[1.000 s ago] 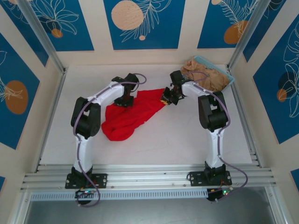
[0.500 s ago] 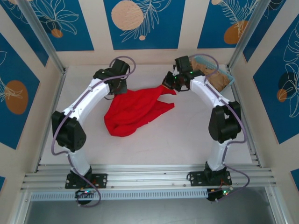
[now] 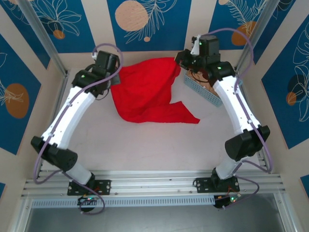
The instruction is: Fold and stack the t-shirts
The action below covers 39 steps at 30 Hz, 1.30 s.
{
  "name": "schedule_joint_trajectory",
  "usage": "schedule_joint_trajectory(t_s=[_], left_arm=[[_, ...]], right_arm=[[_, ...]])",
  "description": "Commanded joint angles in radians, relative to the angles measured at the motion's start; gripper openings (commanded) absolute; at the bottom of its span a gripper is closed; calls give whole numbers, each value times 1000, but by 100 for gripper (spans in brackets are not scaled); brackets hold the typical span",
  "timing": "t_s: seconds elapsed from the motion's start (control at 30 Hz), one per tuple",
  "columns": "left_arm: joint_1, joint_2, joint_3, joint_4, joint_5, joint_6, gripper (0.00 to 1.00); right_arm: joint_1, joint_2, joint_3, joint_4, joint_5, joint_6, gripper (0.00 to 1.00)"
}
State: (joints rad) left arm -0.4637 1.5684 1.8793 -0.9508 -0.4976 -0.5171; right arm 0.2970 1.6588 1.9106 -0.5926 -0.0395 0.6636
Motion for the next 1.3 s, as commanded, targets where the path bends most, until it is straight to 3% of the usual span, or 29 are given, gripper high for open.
schedule_joint_trajectory(t_s=[0.0,0.3,0.47,0.83,0.97,1.1,1.27], left_arm=[[10,-75,55,44,-108,17,0],[13,-201,135,172,-189,122,0],[13,-227,191,225,-140,166,0],[7,-224,204,253,212,46,0],[3,-250,168,273,282,0,0],[3,-236,165,245,230,-7,0],[16,-132,192,-2,-13,-130,0]], right_arm=[[-9,-72,48,17,-1,-55,0],[-3,-210,24,127,-144,-87,0],[8,-284,16,125,-136,-82,0],[-116,-348,61,132,-48,-12,0],[-189,-314,109,148,-62,33,0],[-205,-177,200,124,-111,41,0],[-159,80,312,118,-169,42,0]])
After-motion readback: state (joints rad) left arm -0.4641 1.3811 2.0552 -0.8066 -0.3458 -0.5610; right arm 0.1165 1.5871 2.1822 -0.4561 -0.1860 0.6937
